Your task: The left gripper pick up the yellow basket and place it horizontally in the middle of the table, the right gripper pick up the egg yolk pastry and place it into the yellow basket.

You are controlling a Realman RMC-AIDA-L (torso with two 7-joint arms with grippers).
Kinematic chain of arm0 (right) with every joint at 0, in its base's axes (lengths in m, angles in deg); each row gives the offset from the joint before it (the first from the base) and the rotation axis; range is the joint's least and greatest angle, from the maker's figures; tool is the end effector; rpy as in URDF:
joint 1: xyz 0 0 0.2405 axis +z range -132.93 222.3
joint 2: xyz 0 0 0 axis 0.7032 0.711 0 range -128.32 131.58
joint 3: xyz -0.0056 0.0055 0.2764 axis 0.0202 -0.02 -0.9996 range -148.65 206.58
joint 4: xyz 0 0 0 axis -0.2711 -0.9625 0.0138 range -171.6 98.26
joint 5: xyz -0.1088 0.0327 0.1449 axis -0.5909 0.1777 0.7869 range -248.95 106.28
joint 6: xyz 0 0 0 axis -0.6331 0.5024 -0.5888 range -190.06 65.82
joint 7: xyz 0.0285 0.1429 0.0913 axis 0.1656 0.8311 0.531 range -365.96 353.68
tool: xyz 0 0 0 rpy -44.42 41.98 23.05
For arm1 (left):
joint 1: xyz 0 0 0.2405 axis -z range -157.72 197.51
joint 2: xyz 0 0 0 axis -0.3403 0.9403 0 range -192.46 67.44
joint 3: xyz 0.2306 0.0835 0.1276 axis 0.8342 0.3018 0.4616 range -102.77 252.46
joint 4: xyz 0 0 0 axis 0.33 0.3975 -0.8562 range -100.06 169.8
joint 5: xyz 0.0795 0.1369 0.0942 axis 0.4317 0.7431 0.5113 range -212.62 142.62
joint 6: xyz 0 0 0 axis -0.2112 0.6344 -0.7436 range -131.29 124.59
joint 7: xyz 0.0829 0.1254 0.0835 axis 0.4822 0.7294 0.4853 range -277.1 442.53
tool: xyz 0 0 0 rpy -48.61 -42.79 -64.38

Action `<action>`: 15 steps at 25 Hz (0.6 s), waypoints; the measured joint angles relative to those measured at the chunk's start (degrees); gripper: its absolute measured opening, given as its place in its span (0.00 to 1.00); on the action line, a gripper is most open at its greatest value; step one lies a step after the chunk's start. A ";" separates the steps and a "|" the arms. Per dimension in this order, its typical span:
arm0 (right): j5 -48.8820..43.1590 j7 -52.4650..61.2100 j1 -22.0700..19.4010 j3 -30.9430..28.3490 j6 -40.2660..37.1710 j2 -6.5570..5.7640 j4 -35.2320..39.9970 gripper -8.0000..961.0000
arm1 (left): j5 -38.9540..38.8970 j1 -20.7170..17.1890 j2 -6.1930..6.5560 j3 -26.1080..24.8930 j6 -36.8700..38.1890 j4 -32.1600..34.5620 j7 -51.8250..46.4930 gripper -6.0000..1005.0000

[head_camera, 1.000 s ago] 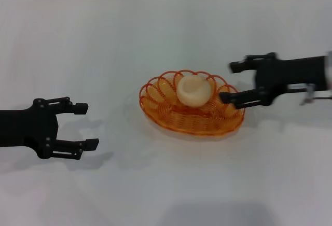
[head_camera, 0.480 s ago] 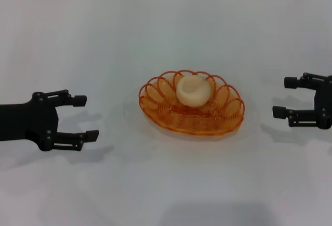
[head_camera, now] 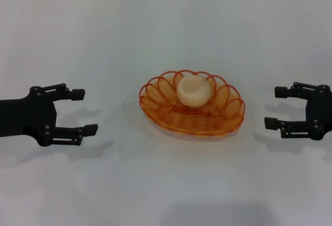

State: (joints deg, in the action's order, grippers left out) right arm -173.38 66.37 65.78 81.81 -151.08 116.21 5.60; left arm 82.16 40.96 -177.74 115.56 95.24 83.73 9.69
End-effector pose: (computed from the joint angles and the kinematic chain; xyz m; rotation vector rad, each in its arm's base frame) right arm 0.2789 0.3013 -0.0095 -2.7186 0.4360 0.6401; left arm -0.2949 0.2843 0.0109 -2.7907 -0.4073 -0.4949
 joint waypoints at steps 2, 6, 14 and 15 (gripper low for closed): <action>-0.15 -0.06 0.20 -0.01 -0.02 0.16 -0.02 0.89 | 0.00 0.05 0.00 -0.02 -0.09 0.00 0.00 0.89; -0.27 -0.10 0.41 0.02 0.18 0.48 -0.05 0.89 | 0.00 0.05 0.01 -0.04 -0.19 -0.05 -0.01 0.89; -0.27 -0.14 0.39 0.00 0.36 0.56 -0.16 0.89 | 0.56 0.11 0.01 0.40 -0.24 -0.09 -0.32 0.89; -0.27 -0.14 0.39 -0.01 0.37 0.55 -0.16 0.89 | 0.67 0.15 0.01 0.43 -0.23 -0.09 -0.33 0.89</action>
State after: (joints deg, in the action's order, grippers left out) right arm -173.65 66.23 66.17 81.80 -150.71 116.76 5.44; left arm 82.83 41.11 -177.73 116.00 95.01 83.64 9.36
